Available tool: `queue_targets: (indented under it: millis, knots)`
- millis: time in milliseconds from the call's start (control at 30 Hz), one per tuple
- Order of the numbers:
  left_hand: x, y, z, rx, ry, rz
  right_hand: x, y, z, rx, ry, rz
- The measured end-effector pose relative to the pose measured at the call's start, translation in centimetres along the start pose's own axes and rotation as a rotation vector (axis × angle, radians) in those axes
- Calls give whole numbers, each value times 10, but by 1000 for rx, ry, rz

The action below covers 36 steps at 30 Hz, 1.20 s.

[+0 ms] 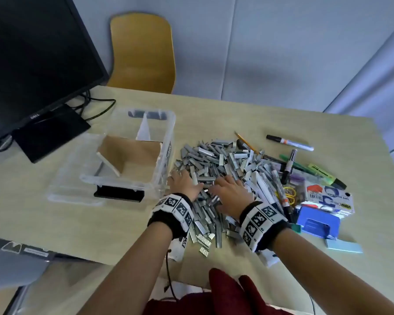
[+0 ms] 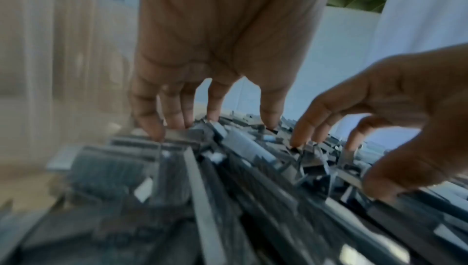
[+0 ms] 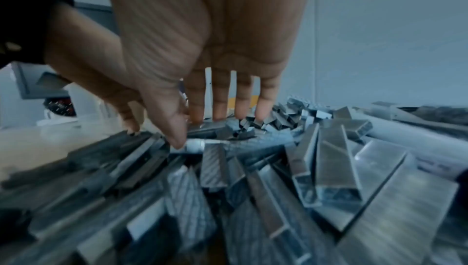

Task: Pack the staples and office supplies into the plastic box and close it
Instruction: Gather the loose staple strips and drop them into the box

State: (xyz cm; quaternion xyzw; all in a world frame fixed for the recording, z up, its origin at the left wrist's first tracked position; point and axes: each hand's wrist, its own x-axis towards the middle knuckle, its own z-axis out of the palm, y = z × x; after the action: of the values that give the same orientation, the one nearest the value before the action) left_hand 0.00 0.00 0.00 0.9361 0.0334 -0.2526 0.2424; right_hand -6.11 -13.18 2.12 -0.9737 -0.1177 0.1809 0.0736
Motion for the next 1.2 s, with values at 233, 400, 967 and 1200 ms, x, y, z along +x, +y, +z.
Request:
queue_targets:
  millis: [233, 400, 967, 1200]
  knots:
    - [8, 9, 6, -5, 37, -40, 5, 4, 11, -58, 78, -57]
    - [18, 11, -5, -89, -8, -33, 5, 17, 15, 190, 158, -15]
    - [8, -3, -19, -1518, -320, -184, 2, 19, -6, 2304, 242, 397]
    - [-5, 4, -37, -1388, -378, -4, 13, 3, -6, 2232, 165, 465]
